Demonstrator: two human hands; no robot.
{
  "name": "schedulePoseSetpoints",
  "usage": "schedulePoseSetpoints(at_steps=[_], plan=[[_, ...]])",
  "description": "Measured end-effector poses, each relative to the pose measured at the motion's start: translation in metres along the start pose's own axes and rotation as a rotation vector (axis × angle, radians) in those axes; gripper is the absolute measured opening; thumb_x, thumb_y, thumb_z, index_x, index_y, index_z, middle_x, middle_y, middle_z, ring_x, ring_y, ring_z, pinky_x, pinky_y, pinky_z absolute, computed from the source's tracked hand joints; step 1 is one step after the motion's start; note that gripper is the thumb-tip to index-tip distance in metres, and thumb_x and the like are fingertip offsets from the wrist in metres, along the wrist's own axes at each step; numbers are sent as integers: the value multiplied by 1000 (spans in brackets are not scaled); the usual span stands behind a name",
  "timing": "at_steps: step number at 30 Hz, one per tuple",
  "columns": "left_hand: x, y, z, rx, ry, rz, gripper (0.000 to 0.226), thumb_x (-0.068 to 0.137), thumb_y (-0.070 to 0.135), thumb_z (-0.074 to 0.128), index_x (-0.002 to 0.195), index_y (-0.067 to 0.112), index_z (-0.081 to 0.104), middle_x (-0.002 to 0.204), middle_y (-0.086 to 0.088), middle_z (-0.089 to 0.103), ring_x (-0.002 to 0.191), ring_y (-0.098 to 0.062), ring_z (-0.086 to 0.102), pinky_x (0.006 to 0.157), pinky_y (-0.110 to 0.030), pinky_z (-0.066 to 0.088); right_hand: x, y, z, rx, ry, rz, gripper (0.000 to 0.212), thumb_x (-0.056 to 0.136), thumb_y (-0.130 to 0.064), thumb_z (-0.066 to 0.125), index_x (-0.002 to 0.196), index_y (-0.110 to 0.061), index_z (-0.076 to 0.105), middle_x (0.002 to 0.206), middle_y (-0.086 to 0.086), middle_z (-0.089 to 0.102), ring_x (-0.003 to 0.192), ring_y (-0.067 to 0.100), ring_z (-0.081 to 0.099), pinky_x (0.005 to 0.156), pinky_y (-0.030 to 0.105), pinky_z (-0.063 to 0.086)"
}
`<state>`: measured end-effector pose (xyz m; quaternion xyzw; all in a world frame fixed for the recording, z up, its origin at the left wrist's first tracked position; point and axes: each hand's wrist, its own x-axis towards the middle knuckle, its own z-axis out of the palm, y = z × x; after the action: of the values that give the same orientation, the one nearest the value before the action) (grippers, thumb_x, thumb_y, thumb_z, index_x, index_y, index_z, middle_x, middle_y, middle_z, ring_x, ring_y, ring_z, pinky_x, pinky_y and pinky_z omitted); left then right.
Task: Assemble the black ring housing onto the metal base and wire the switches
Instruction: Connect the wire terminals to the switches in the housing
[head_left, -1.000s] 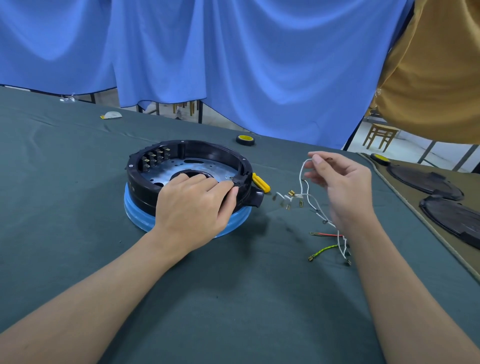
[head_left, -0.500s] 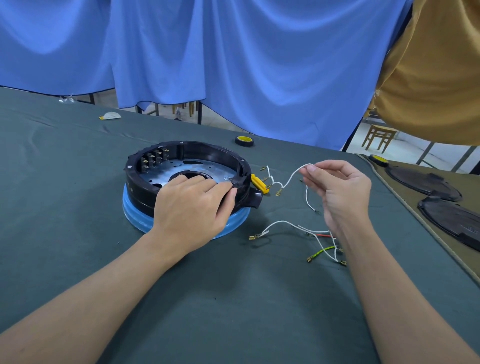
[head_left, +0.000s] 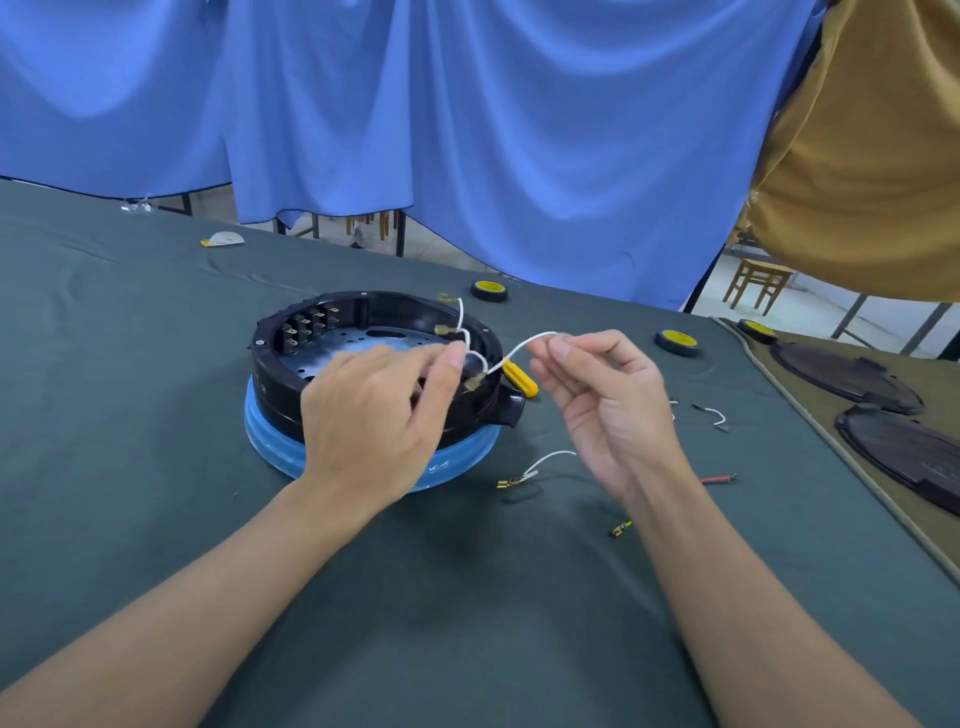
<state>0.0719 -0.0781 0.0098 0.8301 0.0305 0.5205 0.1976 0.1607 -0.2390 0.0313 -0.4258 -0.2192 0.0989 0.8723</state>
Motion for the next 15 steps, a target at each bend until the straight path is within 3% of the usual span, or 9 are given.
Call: schedulePoseSetpoints(at_steps=[2,6,10,15], plan=[[4,3,-5,-166,10,-165,46,96,51,42,88,21,76,68,6,70,68,-22,67,69,-40,51,-2,5,6,-35,-56,1,15,69,6,68,66,-6,62,82,20,72,80,28,73,74,30,58],[9,2,-5,-427,71,-366,16,92,44,56,84,36,67,76,18,73,76,-11,71,77,-47,55,-4,8,10,-149,-127,38,10,70,1,70,74,-7,65,92,21,72,86,32,71,75,31,57],[9,1,-3,-440,97,-418,19,91,44,56,82,30,64,74,22,71,72,-9,70,75,-48,56,-5,3,10,-84,-144,178,16,89,-19,60,99,-7,65,97,23,71,87,34,71,70,31,57],[7,-1,-1,-349,79,-390,24,92,45,55,82,25,66,66,19,69,66,-14,69,71,-47,55,-2,0,7,-25,-56,230,31,98,-33,51,101,-5,63,97,23,71,77,33,71,64,32,57]])
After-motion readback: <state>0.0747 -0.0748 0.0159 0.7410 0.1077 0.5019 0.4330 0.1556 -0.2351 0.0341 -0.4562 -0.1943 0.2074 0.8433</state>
